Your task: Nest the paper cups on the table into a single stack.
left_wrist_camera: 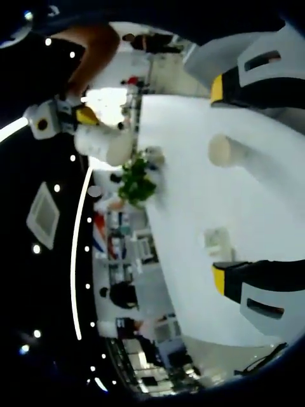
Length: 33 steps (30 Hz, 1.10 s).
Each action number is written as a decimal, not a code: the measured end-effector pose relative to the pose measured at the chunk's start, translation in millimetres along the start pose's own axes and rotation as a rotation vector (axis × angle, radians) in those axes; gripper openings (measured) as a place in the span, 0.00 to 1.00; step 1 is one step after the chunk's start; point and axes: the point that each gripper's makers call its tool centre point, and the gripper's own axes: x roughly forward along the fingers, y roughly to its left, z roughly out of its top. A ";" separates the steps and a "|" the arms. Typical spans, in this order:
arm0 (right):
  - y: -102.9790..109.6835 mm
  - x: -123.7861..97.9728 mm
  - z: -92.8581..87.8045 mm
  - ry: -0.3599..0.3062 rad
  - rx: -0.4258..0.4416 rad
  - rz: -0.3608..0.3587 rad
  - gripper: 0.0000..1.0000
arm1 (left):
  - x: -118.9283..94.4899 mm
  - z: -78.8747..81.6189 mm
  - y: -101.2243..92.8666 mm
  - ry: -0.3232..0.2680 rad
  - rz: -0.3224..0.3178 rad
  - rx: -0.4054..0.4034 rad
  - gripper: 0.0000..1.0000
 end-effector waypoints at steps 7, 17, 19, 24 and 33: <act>-0.1 10.3 -9.7 0.201 -0.036 0.039 0.00 | -1.5 -3.1 5.0 0.009 0.015 -0.019 0.99; 6.6 24.0 -30.2 0.488 -0.047 0.088 0.00 | 1.4 -9.3 -1.8 0.028 0.028 -0.022 0.99; 7.1 27.3 -26.7 0.508 -0.068 0.087 0.00 | -1.3 -7.7 -4.6 0.012 0.023 -0.014 0.99; 9.8 30.6 -28.6 0.580 -0.152 0.127 0.00 | -6.3 -14.6 2.3 0.031 0.044 -0.035 0.99; 4.8 39.8 -35.6 0.621 -0.129 0.094 0.00 | -5.3 -14.7 3.4 0.024 0.057 -0.036 0.99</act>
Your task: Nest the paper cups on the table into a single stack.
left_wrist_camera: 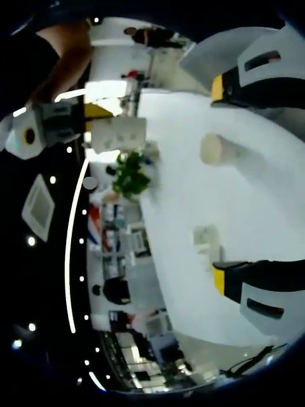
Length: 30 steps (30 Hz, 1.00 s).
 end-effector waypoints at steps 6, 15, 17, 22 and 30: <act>-6.1 10.3 -0.8 -0.003 0.011 0.001 0.00 | 1.6 -3.6 -2.2 0.005 0.002 -0.006 0.99; -10.2 35.9 -2.5 0.000 0.038 0.019 0.00 | 3.1 -10.0 -0.1 0.012 0.040 0.015 0.99; -11.6 43.3 -2.7 -0.002 0.049 0.027 0.00 | 3.7 -9.6 -3.5 0.003 0.025 0.004 0.99; -12.1 56.1 -3.6 -0.006 0.061 0.039 0.00 | 3.7 -14.8 -1.8 0.013 0.039 -0.015 0.99; -16.3 78.9 -8.5 0.003 0.045 0.037 0.00 | 3.0 -15.8 5.7 -0.009 0.092 -0.016 0.99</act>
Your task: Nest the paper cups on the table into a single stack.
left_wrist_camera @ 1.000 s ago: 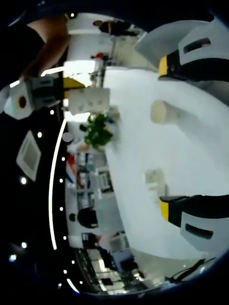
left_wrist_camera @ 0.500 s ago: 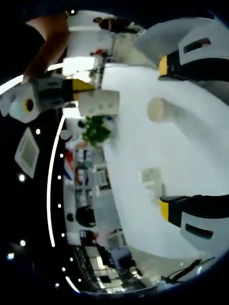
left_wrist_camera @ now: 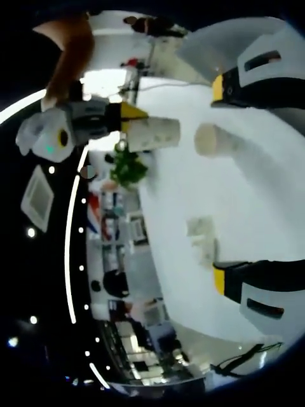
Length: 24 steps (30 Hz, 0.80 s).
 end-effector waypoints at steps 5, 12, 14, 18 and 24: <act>-3.8 9.7 -2.5 0.005 0.000 -0.013 0.00 | 2.6 -4.7 -3.1 -0.002 0.015 0.013 0.99; -1.9 19.2 -1.7 -0.014 0.010 -0.003 0.00 | 9.2 -17.5 -8.6 0.011 0.004 -0.014 0.99; -2.5 23.0 -2.0 -0.010 0.006 -0.009 0.00 | 10.3 -21.8 -10.4 0.013 0.003 -0.017 0.99; -5.6 27.4 -3.2 -0.002 0.010 -0.015 0.00 | 11.7 -26.9 -14.5 0.032 -0.018 -0.022 0.99; -5.4 35.4 -2.1 0.000 0.018 -0.013 0.00 | 14.0 -36.7 -16.2 0.071 0.000 -0.039 0.99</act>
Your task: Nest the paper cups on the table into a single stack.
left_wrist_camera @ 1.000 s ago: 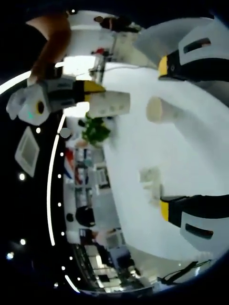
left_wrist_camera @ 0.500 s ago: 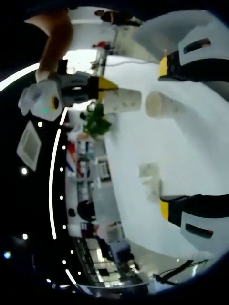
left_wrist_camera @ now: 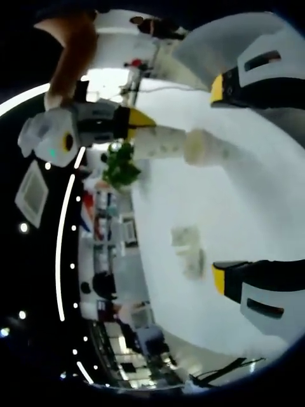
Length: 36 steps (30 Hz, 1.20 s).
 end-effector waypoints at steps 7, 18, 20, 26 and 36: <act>2.2 14.8 -0.7 0.011 -0.002 0.006 0.00 | 2.0 -9.5 -4.9 0.048 0.002 0.021 0.99; -2.4 36.2 -5.9 0.025 0.003 0.002 0.00 | 1.4 -10.2 -0.7 0.045 0.016 -0.003 0.98; -2.6 38.9 -5.4 0.023 0.008 0.004 0.00 | 1.5 -10.0 -0.8 0.044 0.014 -0.010 0.98; -4.9 50.1 -5.4 0.025 0.014 -0.002 0.00 | 1.3 -10.7 0.4 0.047 0.017 -0.014 0.97; -5.9 66.1 -4.4 0.019 0.018 -0.017 0.00 | 0.1 -11.4 3.3 0.048 0.025 -0.022 0.96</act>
